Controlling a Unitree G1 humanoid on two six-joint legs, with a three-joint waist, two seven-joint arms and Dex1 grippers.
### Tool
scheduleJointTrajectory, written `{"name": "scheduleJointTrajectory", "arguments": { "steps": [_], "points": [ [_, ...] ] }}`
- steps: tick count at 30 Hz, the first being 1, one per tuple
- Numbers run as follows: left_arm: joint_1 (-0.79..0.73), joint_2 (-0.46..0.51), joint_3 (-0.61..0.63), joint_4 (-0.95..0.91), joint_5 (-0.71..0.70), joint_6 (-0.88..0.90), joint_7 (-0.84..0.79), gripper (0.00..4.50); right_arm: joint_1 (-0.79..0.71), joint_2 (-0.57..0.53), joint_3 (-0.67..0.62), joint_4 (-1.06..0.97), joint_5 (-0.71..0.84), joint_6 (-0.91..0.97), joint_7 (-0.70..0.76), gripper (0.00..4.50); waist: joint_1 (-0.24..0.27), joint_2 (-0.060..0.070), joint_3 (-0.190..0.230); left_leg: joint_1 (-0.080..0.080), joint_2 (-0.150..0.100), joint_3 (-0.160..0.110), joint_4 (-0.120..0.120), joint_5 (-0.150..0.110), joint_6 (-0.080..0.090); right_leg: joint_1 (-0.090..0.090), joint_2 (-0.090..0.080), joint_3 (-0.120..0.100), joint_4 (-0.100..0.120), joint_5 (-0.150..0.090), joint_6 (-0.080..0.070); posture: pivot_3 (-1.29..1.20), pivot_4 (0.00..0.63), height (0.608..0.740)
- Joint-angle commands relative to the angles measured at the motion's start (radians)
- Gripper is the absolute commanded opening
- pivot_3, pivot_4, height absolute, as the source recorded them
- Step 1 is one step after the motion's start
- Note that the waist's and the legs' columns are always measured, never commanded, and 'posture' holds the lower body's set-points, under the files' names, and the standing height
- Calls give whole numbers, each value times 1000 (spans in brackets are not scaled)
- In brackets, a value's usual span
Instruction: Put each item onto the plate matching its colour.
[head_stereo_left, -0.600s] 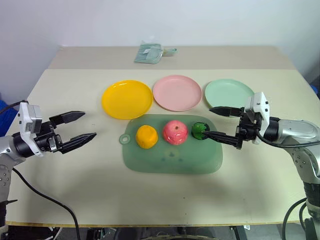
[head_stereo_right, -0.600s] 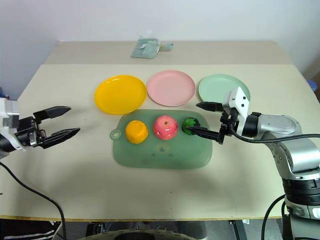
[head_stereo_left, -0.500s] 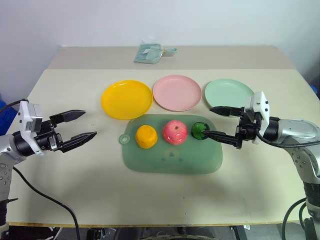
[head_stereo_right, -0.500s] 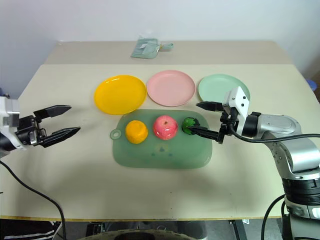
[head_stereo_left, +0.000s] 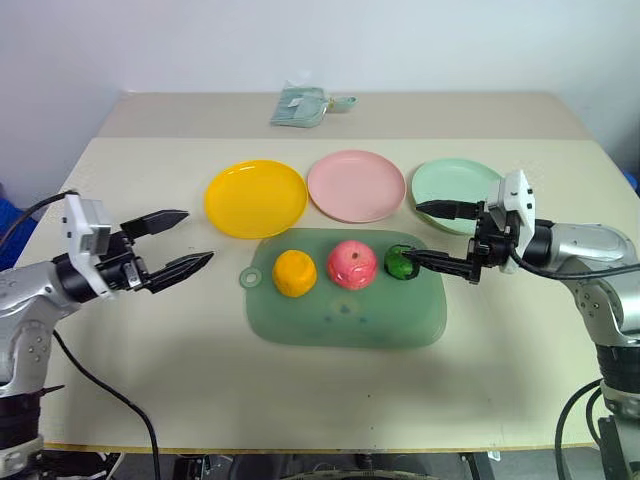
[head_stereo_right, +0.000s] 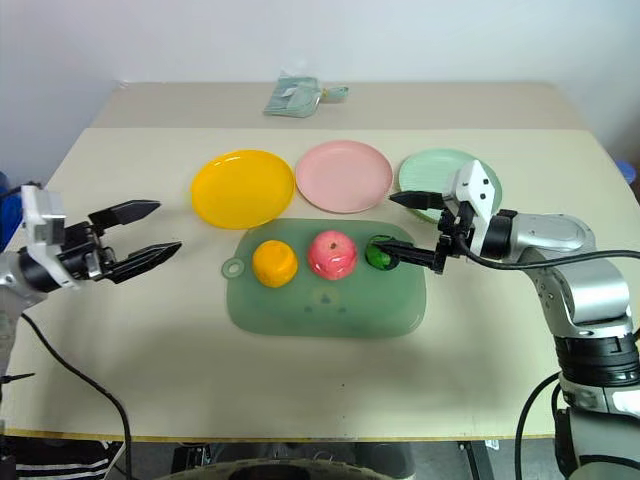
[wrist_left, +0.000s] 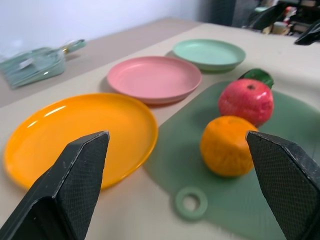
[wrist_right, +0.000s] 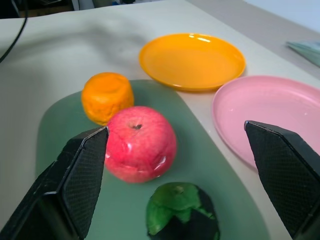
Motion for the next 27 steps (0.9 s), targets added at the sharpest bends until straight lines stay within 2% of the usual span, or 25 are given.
{"name": "scheduleJointTrajectory", "arguments": {
  "steps": [1,6,15,27],
  "points": [
    [-44,-10,-59,-54,-35,52,-1,4500,-33,19,-9,-13,19,8,-14,4444,-1,0,0,0,0,0,0,0,0,0,0,0,0,0,0,0,150,729],
    [-100,-33,-157,-12,24,30,-24,4500,-18,41,16,-8,-17,-34,-17,4444,-2,0,0,0,0,0,0,0,0,0,0,0,0,0,0,0,150,729],
    [-253,-109,-324,177,154,-82,-112,4500,3,68,-9,-169,51,47,-103,4444,1,0,0,0,0,0,1,0,0,0,0,0,0,0,0,0,150,729],
    [-331,-204,-451,347,297,-231,-183,4500,31,50,-30,-257,100,112,-141,4444,-2,0,0,0,0,0,1,0,0,0,1,0,0,0,0,0,150,729]
  ]
}}
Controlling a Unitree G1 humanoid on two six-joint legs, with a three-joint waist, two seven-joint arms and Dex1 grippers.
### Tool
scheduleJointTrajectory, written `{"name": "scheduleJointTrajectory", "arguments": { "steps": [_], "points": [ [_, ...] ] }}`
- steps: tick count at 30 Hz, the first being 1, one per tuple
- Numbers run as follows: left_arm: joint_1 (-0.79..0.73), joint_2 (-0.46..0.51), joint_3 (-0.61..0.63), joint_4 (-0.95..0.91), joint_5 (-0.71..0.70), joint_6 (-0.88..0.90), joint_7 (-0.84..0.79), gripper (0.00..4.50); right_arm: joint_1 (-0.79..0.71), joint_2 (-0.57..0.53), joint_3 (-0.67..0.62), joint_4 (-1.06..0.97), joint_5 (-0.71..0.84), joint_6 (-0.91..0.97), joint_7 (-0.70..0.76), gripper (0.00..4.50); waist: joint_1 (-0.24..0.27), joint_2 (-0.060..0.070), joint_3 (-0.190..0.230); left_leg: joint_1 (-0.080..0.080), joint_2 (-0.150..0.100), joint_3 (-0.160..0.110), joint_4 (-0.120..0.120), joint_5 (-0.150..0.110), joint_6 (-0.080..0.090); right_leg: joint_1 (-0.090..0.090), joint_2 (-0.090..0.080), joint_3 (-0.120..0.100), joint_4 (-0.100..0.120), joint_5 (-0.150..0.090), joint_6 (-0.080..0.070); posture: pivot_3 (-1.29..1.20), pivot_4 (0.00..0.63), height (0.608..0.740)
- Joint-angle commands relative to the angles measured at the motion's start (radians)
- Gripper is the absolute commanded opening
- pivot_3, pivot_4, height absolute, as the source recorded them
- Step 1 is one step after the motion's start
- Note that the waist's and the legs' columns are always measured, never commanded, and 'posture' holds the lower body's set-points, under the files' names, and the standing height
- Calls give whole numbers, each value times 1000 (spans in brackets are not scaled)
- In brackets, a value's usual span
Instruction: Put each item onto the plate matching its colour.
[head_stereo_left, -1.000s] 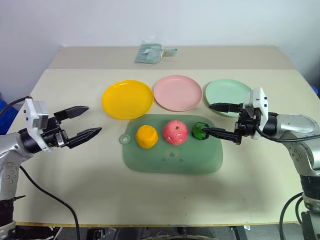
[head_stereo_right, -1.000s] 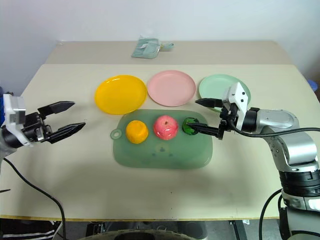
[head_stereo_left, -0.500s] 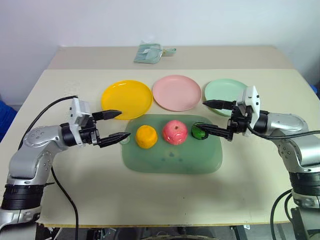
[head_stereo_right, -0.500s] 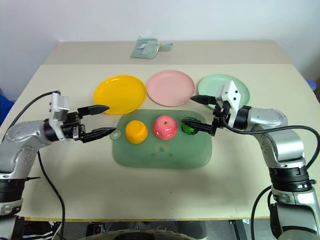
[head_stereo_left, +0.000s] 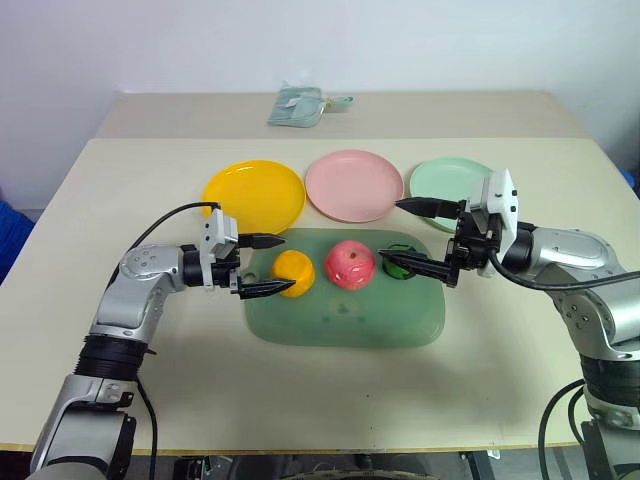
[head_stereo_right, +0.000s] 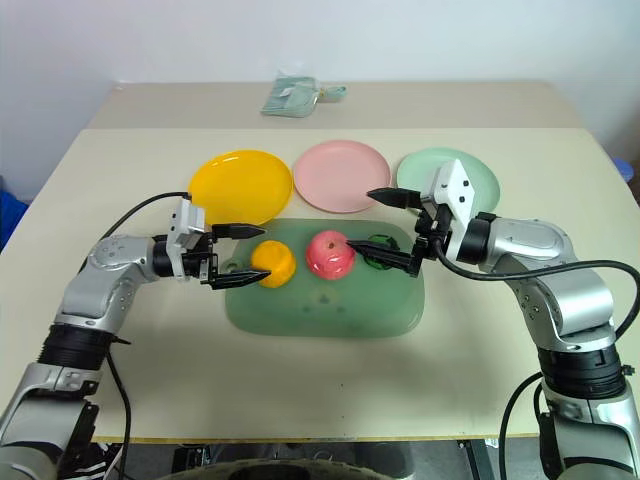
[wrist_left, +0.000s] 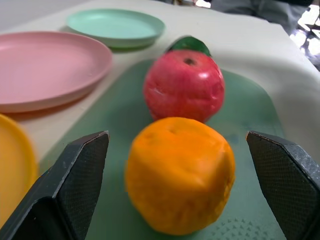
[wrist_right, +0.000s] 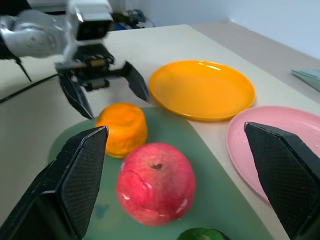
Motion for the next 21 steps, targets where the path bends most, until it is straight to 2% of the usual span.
{"name": "scheduleJointTrajectory", "arguments": {
  "steps": [1,8,12,13,19,21],
  "points": [
    [-28,-5,-29,40,67,-77,-7,4500,-4,-16,-33,-46,31,10,-7,4444,0,0,0,0,0,0,0,0,0,0,0,0,0,0,0,0,150,729],
    [-52,-41,-77,125,164,-177,16,4500,-12,-10,-18,-35,17,-6,-16,4444,1,0,0,0,0,0,0,0,0,0,0,0,0,0,0,0,150,729],
    [-52,-70,-58,109,141,-161,34,3243,-11,-5,-14,-27,9,-18,-18,4500,0,0,0,0,0,0,0,0,0,0,0,0,0,0,0,0,150,729],
    [-54,-74,-47,100,136,-159,46,3136,-11,-6,-15,-25,10,-19,-17,4500,0,0,0,0,0,0,0,0,0,0,0,0,0,0,0,0,150,729],
    [-112,-62,90,88,17,-20,120,3136,-20,16,-16,-4,-7,-45,-42,4500,0,0,0,0,0,0,1,0,0,0,0,0,0,0,0,0,150,729],
    [-169,-74,139,160,43,-61,217,3136,-41,42,-10,13,-24,-54,-74,4500,0,0,0,0,0,0,1,0,0,0,0,0,1,0,0,0,150,729]
  ]
}}
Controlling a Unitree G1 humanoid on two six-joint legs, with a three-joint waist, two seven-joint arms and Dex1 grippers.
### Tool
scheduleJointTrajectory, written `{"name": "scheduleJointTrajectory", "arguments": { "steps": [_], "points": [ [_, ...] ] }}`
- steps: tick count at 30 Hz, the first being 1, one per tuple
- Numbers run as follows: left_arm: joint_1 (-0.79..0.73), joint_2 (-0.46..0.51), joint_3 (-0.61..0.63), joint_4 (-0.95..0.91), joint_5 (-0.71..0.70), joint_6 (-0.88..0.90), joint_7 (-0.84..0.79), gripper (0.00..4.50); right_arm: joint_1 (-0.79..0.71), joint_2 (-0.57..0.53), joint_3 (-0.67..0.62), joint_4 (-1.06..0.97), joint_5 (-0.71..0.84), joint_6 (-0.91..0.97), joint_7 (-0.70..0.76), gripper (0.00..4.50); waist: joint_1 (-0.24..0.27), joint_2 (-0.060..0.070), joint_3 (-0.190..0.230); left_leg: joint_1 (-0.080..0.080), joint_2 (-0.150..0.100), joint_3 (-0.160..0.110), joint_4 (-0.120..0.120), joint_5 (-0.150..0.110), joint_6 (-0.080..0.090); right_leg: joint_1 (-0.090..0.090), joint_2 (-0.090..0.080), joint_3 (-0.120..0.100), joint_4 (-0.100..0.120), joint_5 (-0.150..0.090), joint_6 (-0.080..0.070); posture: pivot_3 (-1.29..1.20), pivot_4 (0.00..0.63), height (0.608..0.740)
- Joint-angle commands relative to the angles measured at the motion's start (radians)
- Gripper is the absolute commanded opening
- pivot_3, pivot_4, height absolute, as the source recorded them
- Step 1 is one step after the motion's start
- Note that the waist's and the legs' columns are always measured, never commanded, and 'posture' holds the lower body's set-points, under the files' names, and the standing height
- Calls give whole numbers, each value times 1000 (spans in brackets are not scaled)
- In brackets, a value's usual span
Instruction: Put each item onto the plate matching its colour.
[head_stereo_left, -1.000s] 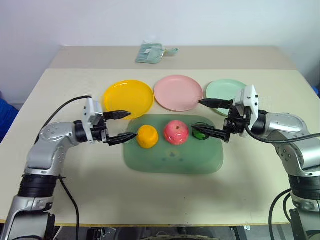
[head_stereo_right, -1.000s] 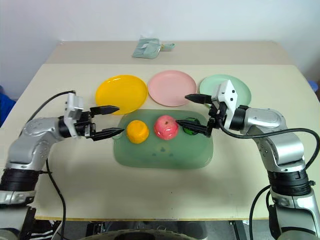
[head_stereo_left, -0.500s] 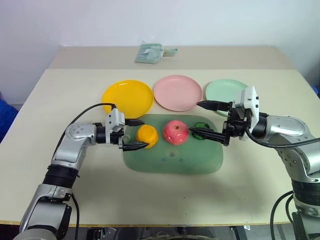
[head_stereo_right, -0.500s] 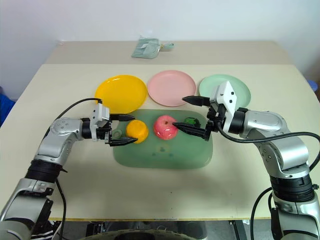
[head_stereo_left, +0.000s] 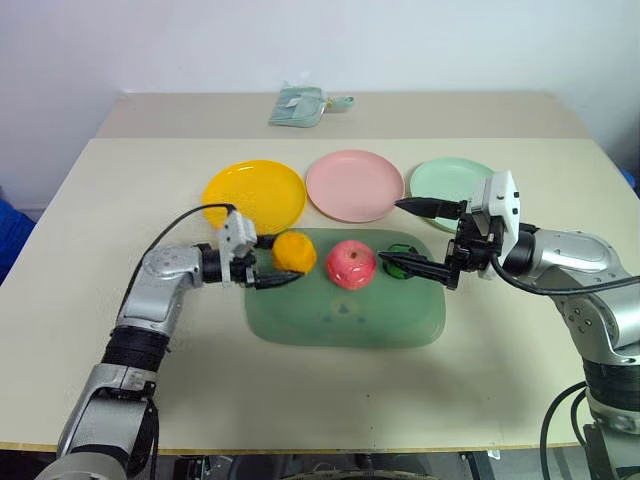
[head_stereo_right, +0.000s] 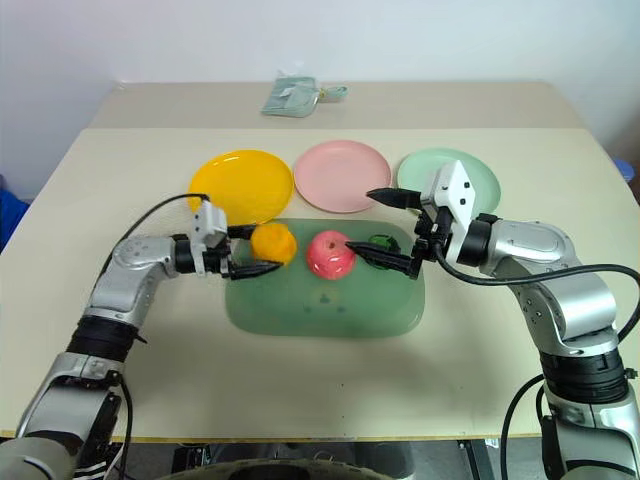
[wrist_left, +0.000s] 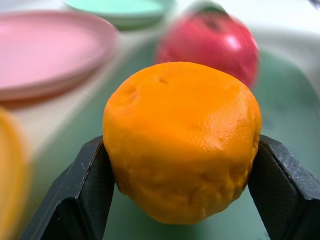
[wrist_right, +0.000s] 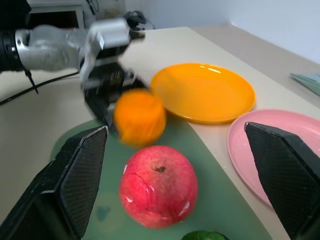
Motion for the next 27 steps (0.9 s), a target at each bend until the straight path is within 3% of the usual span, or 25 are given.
{"name": "scheduleJointTrajectory", "arguments": {
  "steps": [1,3,8,14,15,17,18,24,27],
  "points": [
    [-119,-6,112,101,24,-65,188,3136,-63,49,-2,27,-40,-51,-69,4500,1,0,0,0,0,0,0,0,0,0,0,0,0,0,0,0,150,729],
    [-203,-24,127,243,121,-138,389,3136,-131,114,13,93,-80,-54,-159,4500,1,-1,0,0,0,0,2,0,0,0,0,0,2,0,0,0,150,729],
    [-345,-85,184,501,161,-213,632,3136,-167,170,57,119,-118,-63,-183,4500,2,-1,0,0,-1,0,2,4,-6,-2,0,0,5,0,1,0,150,729],
    [-403,-118,191,670,182,-264,701,3136,-168,188,69,126,-138,-77,-188,4500,0,-2,0,-4,-2,1,3,4,-6,-5,0,-1,6,0,1,0,150,729],
    [-404,-120,194,682,180,-269,699,3136,-166,187,68,124,-137,-77,-187,4500,-1,-2,0,-4,-2,1,3,4,-6,-5,0,-1,7,0,1,0,150,729],
    [-398,-113,186,689,184,-283,672,4190,-160,182,68,122,-139,-81,-183,4500,-1,-2,0,-4,-2,1,3,4,-6,-5,0,-1,7,0,1,0,150,729],
    [-394,-110,183,689,184,-289,656,4480,-156,180,67,120,-139,-82,-181,4500,-1,-2,0,-4,-2,1,3,4,-6,-5,0,-1,7,0,1,0,150,729],
    [-309,-70,173,481,124,-232,426,4480,-146,177,73,89,-124,-58,-178,4500,-2,-2,0,-4,-2,1,3,4,-7,-5,0,0,7,0,1,0,150,729],
    [-201,3,180,217,-19,-111,170,4480,-136,146,93,54,-78,9,-120,4500,-9,-2,0,-4,-1,1,3,4,-7,-6,0,0,7,0,1,0,150,729]
  ]
}}
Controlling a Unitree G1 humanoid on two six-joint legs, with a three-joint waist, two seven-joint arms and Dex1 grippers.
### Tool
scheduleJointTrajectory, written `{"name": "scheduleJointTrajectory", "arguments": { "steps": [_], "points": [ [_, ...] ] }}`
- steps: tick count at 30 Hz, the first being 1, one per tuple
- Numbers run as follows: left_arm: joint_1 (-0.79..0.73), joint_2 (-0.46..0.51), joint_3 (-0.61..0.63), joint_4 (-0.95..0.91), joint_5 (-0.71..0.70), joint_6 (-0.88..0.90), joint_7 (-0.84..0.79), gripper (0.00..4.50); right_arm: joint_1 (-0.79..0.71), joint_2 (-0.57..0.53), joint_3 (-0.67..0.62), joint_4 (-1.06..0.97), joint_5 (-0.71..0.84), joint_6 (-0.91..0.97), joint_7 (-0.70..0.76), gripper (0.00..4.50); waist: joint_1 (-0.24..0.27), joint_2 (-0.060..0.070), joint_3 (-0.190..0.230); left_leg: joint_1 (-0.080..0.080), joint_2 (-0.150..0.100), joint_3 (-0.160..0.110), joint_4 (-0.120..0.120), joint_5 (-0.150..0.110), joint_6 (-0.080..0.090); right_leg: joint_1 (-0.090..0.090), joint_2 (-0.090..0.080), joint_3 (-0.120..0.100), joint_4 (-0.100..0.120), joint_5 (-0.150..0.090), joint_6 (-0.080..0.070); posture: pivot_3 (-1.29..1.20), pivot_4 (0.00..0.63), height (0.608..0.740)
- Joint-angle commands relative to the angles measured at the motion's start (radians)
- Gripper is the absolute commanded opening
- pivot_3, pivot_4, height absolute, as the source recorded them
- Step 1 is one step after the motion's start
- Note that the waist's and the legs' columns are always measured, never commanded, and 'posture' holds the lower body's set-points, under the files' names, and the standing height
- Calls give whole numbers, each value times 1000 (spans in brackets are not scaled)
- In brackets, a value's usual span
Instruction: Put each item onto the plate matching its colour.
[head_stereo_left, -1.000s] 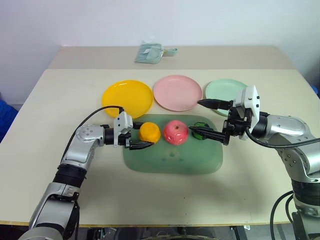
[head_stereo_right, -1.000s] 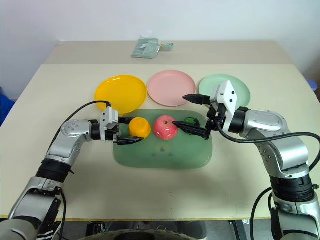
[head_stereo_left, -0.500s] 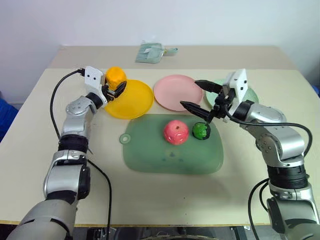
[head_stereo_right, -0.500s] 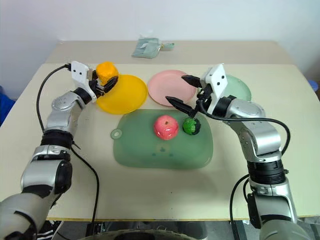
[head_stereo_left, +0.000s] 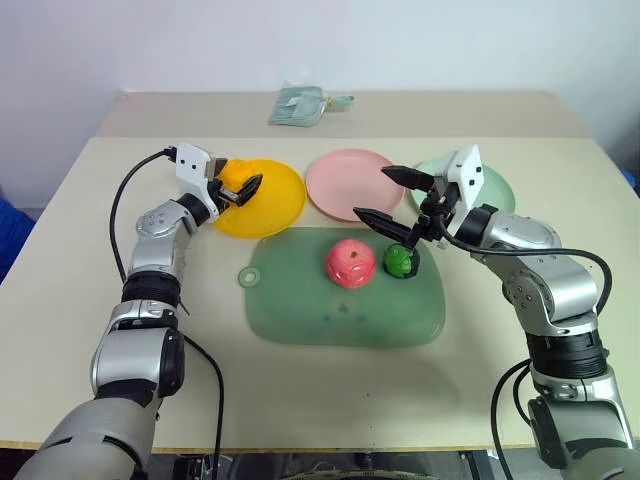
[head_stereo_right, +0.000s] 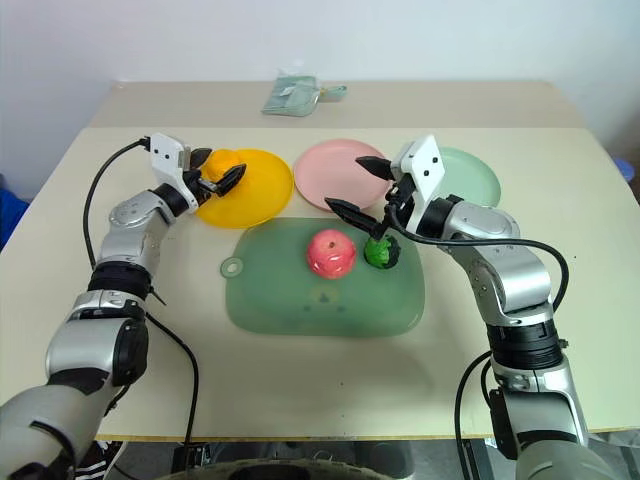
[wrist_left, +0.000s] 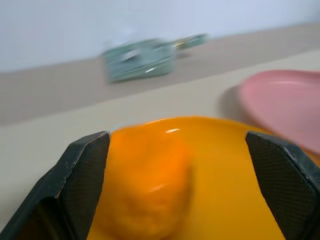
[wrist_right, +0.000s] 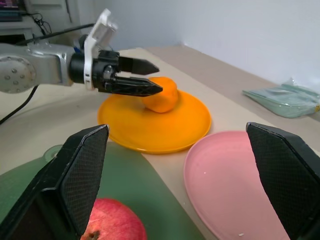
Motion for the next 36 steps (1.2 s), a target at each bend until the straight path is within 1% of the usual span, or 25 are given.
{"name": "scheduleJointTrajectory", "arguments": {
  "steps": [1,3,4,6,8,9,11,14,17,22,25,31,36],
  "points": [
    [89,88,14,-308,-177,146,-260,4480,9,-57,9,-77,58,70,75,4500,-5,0,0,0,0,0,0,0,0,0,0,0,0,0,0,0,150,729],
    [177,156,10,-481,-285,298,-373,4480,18,-100,29,-91,50,87,113,4500,-15,1,0,0,1,0,-1,0,0,0,0,0,-1,0,0,0,150,729],
    [222,191,5,-550,-315,340,-417,4480,15,-109,36,-92,48,94,119,4500,-18,1,0,0,1,0,-1,0,0,0,0,0,-1,0,0,0,150,729],
    [286,239,2,-635,-346,399,-455,4480,1,-124,63,-96,36,105,135,4500,-19,1,0,1,1,0,-1,0,0,1,0,0,-1,0,0,0,150,729],
    [334,273,-3,-692,-349,425,-474,4480,-15,-121,95,-96,15,106,137,4500,-19,1,0,3,1,-1,-1,-1,1,3,0,1,-1,0,-1,0,150,729],
    [357,287,-4,-718,-346,433,-478,4480,-22,-108,100,-91,20,118,128,4500,-18,1,0,4,1,-1,-2,-3,4,3,0,0,-1,0,-1,0,150,729],
    [393,301,7,-765,-349,437,-477,4480,-26,-86,128,-71,-10,111,105,4500,-17,1,0,4,1,-1,-2,-3,4,3,0,0,0,0,-1,0,150,729],
    [440,315,15,-823,-331,415,-469,4480,-12,-89,182,-75,-64,99,105,4500,-13,1,0,4,1,-1,-2,-3,4,3,0,0,-1,0,-1,0,150,729],
    [468,318,17,-839,-325,398,-466,4480,-20,-88,213,-77,-87,93,118,4500,-14,1,0,4,1,-1,-2,-3,4,3,-1,0,-1,0,-1,0,150,729],
    [477,321,6,-828,-313,385,-460,4480,-25,-110,310,-21,-234,-12,138,4500,-15,1,0,4,1,-1,-2,-3,4,3,0,0,-1,0,-1,0,150,729],
    [488,318,0,-834,-307,382,-452,4480,-31,-84,308,3,-246,-26,134,4500,-16,1,0,4,1,-1,-2,-3,4,3,0,0,-1,0,-1,0,150,729],
    [491,313,-2,-831,-300,369,-451,4480,-26,-86,340,35,-321,-60,146,4500,-15,1,0,4,1,-1,-2,-1,1,3,0,0,-1,0,-1,0,150,729],
    [486,310,-4,-820,-297,361,-452,4480,-35,-63,331,50,-342,-55,142,4500,-16,1,0,4,1,-1,-2,-1,1,3,0,0,-1,0,-1,0,150,729]
  ]
}}
